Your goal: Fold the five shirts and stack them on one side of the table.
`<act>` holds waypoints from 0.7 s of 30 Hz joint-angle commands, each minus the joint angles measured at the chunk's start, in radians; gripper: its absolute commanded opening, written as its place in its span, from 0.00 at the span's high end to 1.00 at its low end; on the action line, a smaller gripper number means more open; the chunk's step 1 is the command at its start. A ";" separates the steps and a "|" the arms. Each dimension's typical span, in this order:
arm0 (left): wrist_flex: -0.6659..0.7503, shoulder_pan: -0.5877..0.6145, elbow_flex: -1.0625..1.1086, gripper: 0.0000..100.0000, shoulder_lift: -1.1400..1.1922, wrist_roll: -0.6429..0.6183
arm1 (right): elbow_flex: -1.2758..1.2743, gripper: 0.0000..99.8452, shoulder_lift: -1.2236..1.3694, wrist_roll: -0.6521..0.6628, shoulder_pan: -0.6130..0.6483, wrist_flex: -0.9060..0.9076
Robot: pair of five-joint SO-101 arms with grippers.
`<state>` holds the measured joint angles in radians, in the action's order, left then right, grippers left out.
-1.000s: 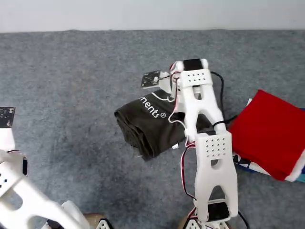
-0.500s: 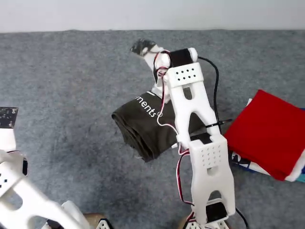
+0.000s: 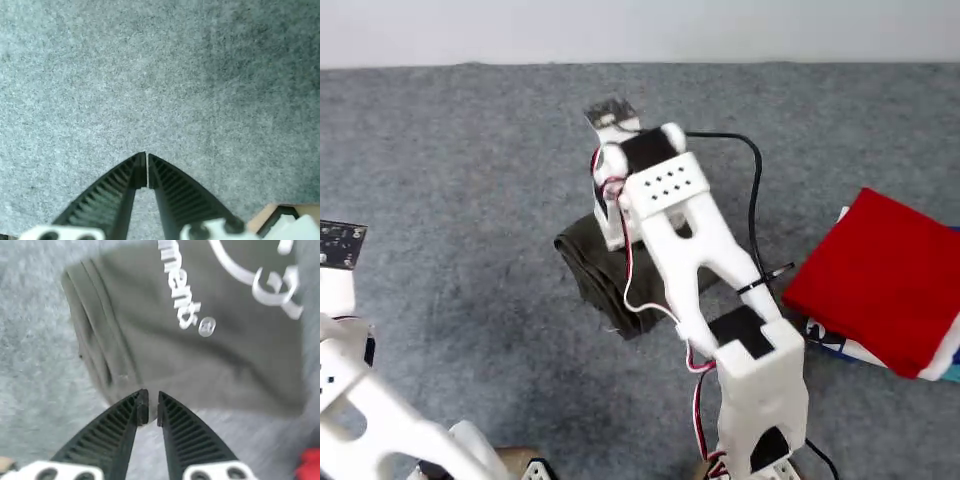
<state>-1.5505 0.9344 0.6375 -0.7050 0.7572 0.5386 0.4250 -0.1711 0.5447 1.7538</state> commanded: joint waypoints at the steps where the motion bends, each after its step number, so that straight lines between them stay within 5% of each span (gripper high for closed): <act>1: 0.014 0.002 -0.036 0.99 -0.023 0.014 | -0.069 0.96 -0.054 -0.219 0.016 0.031; 12: 0.012 0.002 -0.042 0.99 -0.023 0.014 | -0.084 0.99 0.305 -0.354 0.090 -0.111; 21: 0.017 0.002 -0.042 0.99 -0.023 0.014 | -0.083 0.99 0.254 -0.387 0.153 -0.059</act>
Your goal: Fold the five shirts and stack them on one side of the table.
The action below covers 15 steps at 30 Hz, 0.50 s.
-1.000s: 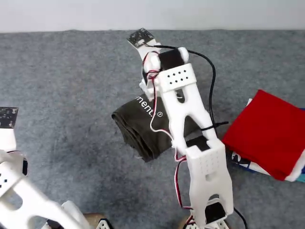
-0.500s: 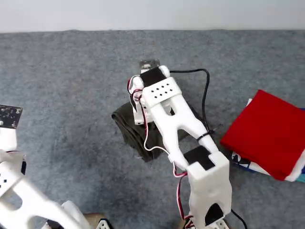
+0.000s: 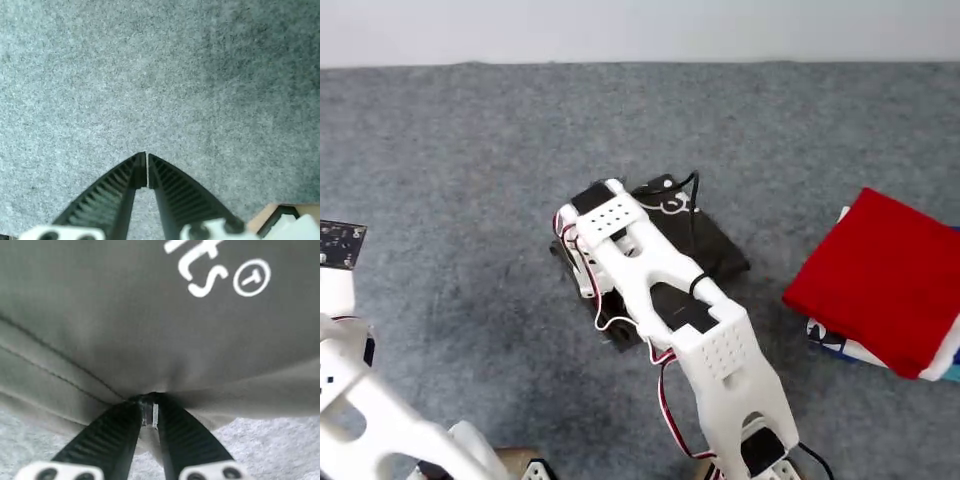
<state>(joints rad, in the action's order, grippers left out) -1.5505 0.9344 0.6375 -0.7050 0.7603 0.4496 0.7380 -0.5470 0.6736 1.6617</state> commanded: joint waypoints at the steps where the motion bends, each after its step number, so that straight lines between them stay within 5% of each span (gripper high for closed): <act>1: 0.017 0.002 -0.042 0.99 -0.023 0.011 | 0.006 0.99 -0.085 -0.011 0.012 0.047; 15: 0.018 -0.003 -0.041 0.99 -0.023 0.011 | -0.032 0.99 -0.331 -0.012 -0.334 0.081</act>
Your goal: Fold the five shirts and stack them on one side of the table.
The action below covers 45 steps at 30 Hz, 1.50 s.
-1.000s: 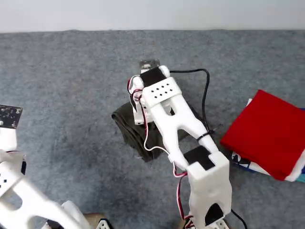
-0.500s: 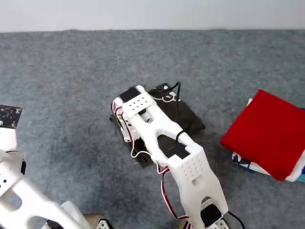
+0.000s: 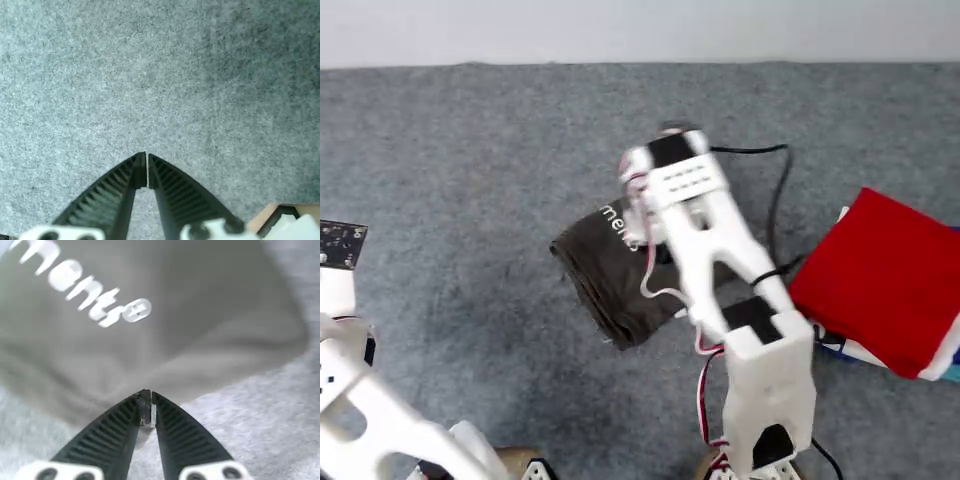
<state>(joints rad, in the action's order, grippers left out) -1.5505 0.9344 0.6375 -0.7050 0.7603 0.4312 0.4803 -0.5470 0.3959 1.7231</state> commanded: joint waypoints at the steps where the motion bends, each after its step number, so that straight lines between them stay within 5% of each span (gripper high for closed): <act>1: 0.018 -0.003 -0.039 0.99 -0.023 0.011 | -0.018 0.99 -0.079 -0.021 -0.059 0.038; 8: 0.063 0.000 -0.035 0.99 -0.023 0.009 | -0.112 0.96 -0.259 -0.051 -0.025 0.073; 12: 0.061 0.000 -0.035 0.99 -0.023 0.008 | -0.118 0.82 -0.337 -0.078 -0.022 0.070; 20: 0.054 0.000 -0.033 0.99 -0.023 0.006 | -0.115 0.56 -0.205 -0.358 0.062 0.036; 32: 0.052 0.002 -0.033 0.99 -0.023 0.006 | -0.114 0.56 -0.033 -0.439 0.117 -0.335; 45: 0.052 0.000 -0.033 0.99 -0.023 0.006 | -0.114 0.57 0.199 -0.460 0.041 -0.469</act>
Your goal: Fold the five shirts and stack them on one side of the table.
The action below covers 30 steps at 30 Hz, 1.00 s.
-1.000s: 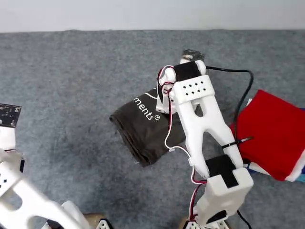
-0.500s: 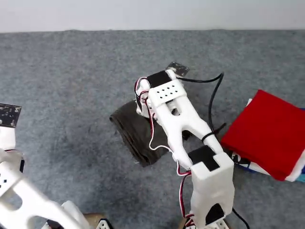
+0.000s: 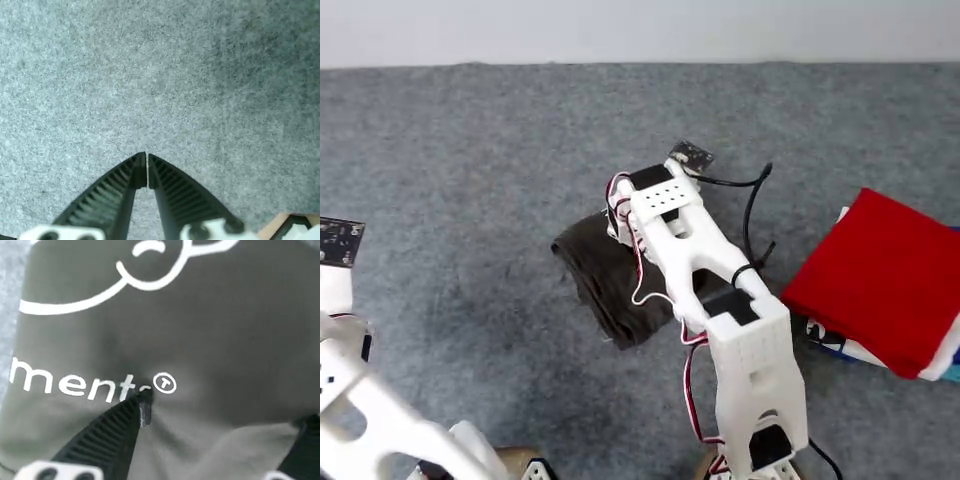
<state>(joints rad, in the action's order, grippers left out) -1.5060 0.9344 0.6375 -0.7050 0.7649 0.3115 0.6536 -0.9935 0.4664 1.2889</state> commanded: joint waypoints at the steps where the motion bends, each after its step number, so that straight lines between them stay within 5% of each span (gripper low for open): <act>1: 0.008 0.000 -0.033 0.99 -0.023 0.002 | 0.006 0.58 0.047 -0.014 -0.036 -0.047; 11: 0.008 0.000 -0.033 0.99 -0.023 0.002 | 0.028 0.99 0.071 0.040 -0.068 -0.015; 30: 0.008 0.000 -0.035 0.99 -0.023 0.005 | 0.078 0.99 -0.189 0.325 -0.108 0.346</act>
<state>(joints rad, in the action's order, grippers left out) -1.5060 0.9344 0.6375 -0.7050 0.7649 0.3667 0.5969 -0.7296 0.3682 1.5696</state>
